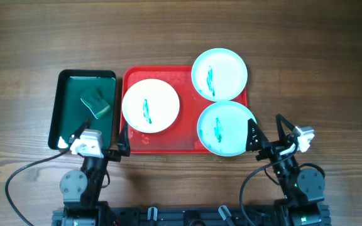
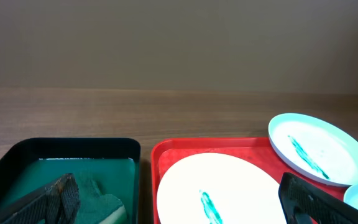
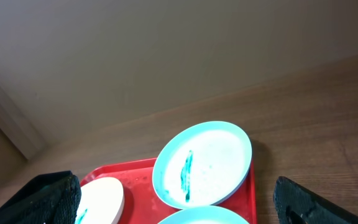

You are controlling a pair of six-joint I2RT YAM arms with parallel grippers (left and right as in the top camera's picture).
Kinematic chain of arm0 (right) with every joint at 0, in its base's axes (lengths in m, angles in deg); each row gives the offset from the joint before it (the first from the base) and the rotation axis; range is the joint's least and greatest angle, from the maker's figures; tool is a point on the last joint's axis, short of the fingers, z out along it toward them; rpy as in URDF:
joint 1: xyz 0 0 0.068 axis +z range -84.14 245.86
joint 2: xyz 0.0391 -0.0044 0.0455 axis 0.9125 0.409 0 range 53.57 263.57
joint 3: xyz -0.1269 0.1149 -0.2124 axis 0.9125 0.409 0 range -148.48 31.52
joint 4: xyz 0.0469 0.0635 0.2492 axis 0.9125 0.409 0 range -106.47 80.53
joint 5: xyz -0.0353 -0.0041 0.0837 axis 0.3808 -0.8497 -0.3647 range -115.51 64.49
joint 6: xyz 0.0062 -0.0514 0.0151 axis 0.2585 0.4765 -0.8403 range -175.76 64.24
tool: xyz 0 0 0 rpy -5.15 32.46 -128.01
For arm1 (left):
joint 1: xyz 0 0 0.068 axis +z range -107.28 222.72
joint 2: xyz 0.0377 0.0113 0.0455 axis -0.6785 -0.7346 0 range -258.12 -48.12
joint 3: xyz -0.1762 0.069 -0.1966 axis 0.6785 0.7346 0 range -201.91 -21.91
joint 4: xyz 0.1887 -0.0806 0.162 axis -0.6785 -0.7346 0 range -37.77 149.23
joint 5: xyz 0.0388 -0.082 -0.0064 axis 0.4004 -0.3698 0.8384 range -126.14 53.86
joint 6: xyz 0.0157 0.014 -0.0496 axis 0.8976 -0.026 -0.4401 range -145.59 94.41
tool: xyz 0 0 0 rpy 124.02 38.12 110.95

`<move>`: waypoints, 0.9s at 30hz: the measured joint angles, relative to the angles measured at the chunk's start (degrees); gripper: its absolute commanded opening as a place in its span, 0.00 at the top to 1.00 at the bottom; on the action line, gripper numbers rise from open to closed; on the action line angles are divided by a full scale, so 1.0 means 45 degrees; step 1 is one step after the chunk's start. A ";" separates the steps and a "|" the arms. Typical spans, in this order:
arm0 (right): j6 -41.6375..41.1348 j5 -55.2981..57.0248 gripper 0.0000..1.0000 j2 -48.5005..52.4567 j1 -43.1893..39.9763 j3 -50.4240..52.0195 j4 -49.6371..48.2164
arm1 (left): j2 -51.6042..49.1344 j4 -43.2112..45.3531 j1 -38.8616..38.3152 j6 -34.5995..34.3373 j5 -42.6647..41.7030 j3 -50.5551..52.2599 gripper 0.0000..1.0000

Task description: Clean dirty plates on tray and stack at the side

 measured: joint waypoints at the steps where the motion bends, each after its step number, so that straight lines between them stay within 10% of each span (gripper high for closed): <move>1: 0.0000 0.0000 0.00 0.0000 0.0000 0.0000 0.0000 | 0.0000 0.0000 0.0000 0.0000 0.0000 0.0000 0.00; 27: 0.1073 -0.0024 0.00 0.0000 0.0000 -0.0034 -0.0010 | -0.0855 -0.0991 0.0000 -0.0491 0.0189 -0.1103 0.00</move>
